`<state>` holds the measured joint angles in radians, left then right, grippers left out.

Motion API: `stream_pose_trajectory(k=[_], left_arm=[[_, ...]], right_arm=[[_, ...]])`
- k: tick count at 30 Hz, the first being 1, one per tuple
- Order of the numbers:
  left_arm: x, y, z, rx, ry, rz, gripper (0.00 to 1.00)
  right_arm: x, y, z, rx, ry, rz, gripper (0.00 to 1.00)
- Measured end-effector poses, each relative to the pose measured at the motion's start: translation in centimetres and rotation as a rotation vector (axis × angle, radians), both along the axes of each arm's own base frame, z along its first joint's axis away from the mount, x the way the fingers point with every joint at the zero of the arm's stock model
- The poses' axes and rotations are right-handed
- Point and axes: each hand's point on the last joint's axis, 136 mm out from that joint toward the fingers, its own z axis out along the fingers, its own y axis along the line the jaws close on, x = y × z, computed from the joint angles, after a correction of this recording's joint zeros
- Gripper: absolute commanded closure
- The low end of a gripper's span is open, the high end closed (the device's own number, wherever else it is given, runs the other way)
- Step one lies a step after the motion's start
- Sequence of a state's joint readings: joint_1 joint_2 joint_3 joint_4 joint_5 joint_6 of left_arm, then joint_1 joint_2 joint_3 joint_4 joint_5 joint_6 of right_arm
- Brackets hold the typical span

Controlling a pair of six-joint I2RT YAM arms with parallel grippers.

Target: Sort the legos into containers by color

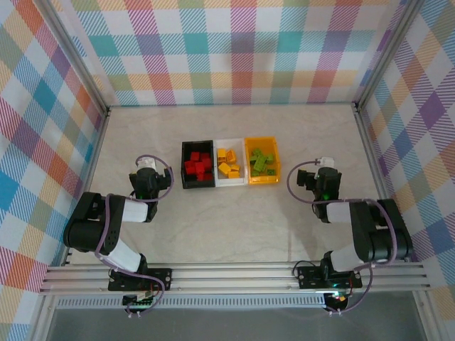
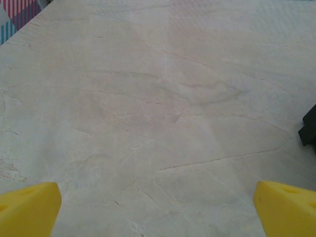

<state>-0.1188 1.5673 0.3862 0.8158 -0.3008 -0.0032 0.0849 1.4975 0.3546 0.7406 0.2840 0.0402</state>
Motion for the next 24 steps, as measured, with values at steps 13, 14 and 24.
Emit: stream_pose_trajectory(k=[13, 14, 24], left_arm=[[0.0, 0.0, 0.0, -0.003, 0.000, 0.002, 0.00], [0.0, 0.0, 0.0, -0.003, 0.000, 0.002, 0.00], [0.0, 0.0, 0.0, -0.003, 0.000, 0.002, 0.00]], right_arm=[[1.3, 0.1, 1.0, 0.038, -0.062, 0.034, 0.00], [1.3, 0.1, 1.0, 0.038, -0.062, 0.035, 0.00], [1.3, 0.2, 1.0, 0.040, -0.062, 0.038, 0.00]])
